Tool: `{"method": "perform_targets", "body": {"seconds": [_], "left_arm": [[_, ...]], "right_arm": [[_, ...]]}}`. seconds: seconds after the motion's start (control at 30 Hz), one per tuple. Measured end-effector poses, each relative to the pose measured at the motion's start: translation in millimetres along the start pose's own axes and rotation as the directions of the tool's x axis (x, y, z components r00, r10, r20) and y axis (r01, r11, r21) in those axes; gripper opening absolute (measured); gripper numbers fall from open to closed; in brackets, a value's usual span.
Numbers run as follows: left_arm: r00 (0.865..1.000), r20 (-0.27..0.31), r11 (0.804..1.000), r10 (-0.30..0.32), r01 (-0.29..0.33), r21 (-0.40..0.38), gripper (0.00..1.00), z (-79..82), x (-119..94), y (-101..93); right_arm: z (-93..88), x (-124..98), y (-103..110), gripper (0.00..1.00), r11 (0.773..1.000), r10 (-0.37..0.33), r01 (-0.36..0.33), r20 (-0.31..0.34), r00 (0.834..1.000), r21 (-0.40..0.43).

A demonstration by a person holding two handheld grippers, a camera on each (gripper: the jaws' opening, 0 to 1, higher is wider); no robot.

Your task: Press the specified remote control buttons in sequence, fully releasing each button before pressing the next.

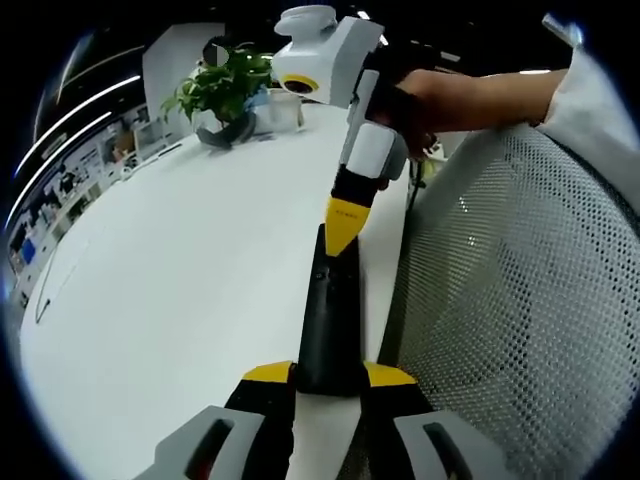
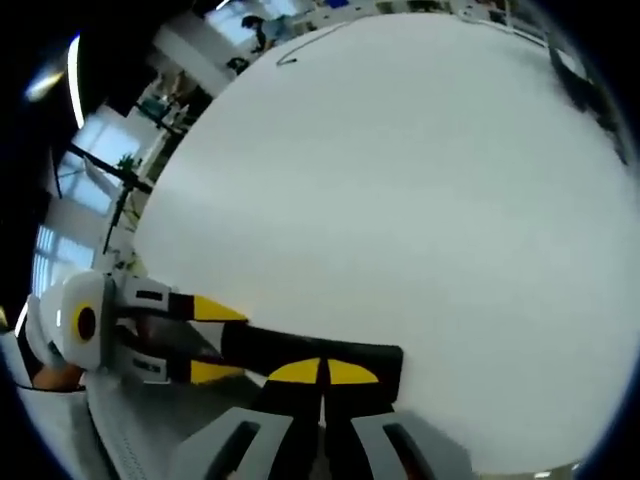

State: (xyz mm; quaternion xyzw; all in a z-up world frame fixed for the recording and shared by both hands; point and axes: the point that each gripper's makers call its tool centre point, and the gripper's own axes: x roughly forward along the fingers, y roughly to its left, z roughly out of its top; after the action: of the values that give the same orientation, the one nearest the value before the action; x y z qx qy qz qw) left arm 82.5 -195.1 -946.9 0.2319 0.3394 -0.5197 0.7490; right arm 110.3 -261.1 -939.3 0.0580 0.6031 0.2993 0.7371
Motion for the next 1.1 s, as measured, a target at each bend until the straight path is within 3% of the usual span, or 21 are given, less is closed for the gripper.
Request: {"method": "perform_targets", "body": {"seconds": [0.17, 0.3, 0.4, 0.47, 0.6, 0.77, 1.1], "left_arm": [[1.000, 0.001, 1.000, -0.005, 0.005, 0.006, 0.24, 0.2, -0.2, 0.0], [1.000, 0.003, 1.000, -0.007, 0.007, 0.011, 0.24, 0.2, -0.5, 0.0], [1.000, 0.003, 1.000, -0.009, 0.009, 0.012, 0.24, 0.4, -0.7, 0.1], [1.000, 0.004, 1.000, -0.013, 0.013, 0.016, 0.24, 0.5, -1.0, 0.0], [1.000, 0.003, 1.000, -0.018, 0.018, 0.020, 0.23, 0.7, -1.3, -0.3], [1.000, -0.002, 0.999, -0.028, 0.028, 0.032, 0.23, 0.6, -1.3, -2.7], [0.997, -0.007, 0.997, -0.071, 0.072, 0.041, 0.23, 2.0, -0.1, -13.4]], "right_arm": [[-0.4, -0.4, -1.1, 0.00, 1.000, -0.010, 0.010, -0.019, 1.000, -0.001], [-0.9, -2.4, -0.5, 0.00, 0.998, 0.055, -0.055, 0.016, 0.998, 0.030], [0.4, -3.0, -0.5, 0.00, 0.989, 0.078, -0.086, 0.067, 0.995, 0.118], [-0.3, -4.5, -1.5, 0.00, 0.983, 0.092, -0.098, 0.051, 0.994, 0.152], [0.5, -3.5, 3.2, 0.00, 0.985, 0.085, -0.090, 0.037, 0.996, 0.145], [4.2, -2.5, 13.7, 0.00, 0.983, 0.122, -0.129, 0.059, 0.991, 0.127], [-0.1, 3.6, 21.0, 0.00, 0.980, 0.156, -0.159, 0.032, 0.987, 0.124]]}}
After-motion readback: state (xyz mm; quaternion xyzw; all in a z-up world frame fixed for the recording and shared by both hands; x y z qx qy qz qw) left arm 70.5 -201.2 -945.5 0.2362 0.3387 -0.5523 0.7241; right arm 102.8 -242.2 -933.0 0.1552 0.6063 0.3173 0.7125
